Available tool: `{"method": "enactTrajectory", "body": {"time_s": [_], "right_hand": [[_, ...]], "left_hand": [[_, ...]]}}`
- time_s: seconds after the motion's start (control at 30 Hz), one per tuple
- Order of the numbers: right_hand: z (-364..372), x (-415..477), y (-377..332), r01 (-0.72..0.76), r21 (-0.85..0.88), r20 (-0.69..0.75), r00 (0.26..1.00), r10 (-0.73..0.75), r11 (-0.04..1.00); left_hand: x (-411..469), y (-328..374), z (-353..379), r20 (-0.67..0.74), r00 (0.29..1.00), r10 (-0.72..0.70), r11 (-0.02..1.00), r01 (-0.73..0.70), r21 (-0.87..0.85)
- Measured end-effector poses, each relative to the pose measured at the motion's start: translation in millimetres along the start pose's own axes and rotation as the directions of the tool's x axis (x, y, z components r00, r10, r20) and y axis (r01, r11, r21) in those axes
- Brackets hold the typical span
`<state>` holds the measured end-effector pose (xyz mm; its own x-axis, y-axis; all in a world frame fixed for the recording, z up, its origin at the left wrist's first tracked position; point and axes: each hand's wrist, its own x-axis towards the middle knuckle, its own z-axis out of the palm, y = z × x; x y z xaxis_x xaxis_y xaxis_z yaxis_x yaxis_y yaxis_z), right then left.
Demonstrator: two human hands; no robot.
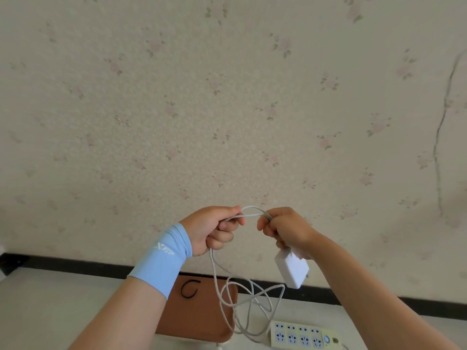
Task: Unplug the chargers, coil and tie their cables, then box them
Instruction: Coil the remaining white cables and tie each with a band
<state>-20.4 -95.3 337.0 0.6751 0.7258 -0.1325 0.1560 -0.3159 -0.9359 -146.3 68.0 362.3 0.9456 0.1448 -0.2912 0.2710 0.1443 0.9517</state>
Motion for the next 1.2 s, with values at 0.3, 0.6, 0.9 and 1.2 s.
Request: {"method": "enactTrajectory", "body": {"time_s": [0.3,0.6,0.9,1.2], "right_hand": [[13,-9,0,0.07,-0.137,0.308,0.951,-0.025,0.988],[18,-15,4,0.077,-0.45,0.549,0.81,0.208,0.889],[10,-12,0,-0.029,-0.091,0.474,0.878,0.069,0.995],[4,0,3,-0.102,0.444,0.165,0.986,0.03,0.89]], "left_hand": [[11,4,27,-0.2,0.948,0.246,0.957,-0.271,-0.107],[8,1,12,-0.204,0.835,0.51,0.573,-0.153,0.805],[19,2,4,-0.643,0.561,0.521,0.834,-0.496,0.242],[22,-40,33,0.035,0.999,-0.01,0.952,-0.001,0.307]]}}
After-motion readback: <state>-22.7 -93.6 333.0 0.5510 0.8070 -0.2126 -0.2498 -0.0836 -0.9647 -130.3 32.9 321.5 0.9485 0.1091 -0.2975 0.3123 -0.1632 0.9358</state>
